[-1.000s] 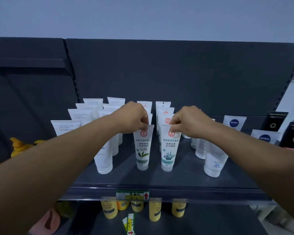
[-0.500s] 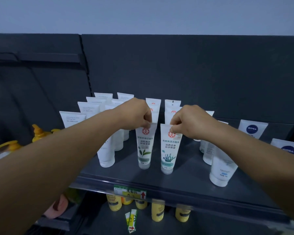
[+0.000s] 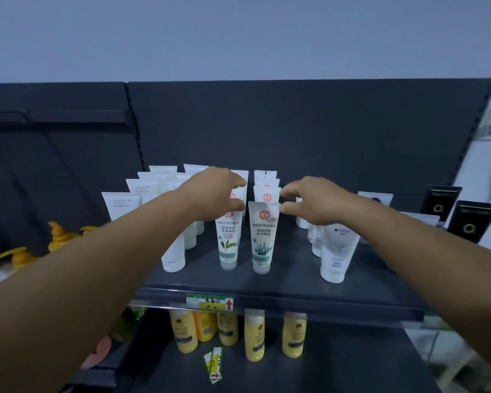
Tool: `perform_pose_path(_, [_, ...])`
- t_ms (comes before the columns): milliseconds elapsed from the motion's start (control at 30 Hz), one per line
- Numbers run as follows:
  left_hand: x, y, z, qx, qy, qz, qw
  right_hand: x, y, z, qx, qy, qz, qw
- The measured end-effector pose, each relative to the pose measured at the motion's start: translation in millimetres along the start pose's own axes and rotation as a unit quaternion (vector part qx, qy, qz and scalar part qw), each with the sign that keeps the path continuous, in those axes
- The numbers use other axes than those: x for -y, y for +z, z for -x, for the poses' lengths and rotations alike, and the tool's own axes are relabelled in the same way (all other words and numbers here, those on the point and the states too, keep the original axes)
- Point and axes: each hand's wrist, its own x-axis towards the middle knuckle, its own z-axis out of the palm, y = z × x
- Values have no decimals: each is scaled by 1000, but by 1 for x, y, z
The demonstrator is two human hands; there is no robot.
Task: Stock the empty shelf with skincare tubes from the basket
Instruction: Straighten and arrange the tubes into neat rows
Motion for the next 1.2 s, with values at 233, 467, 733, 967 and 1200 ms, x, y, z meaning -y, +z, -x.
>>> perform_pose_path(233, [-47, -15, 6, -1, 43, -16, 999, -14, -28, 38, -10, 33, 6, 999])
perform_pose_path(467, [-91, -14, -34, 19, 72, -45, 996, -68, -49, 33, -26, 69, 13, 997])
perform_pose_path(733, [-110, 22, -147, 65, 37, -73, 994, -149, -48, -35, 10, 47, 21, 999])
perform_pose_path(967, [-109, 55, -205, 89, -4, -88, 992, -177, -30, -100, 54, -1, 35, 998])
perform_pose_path(1200, [-101, 71, -236, 106, -25, -81, 991, -181, -18, -127, 97, -21, -8, 995])
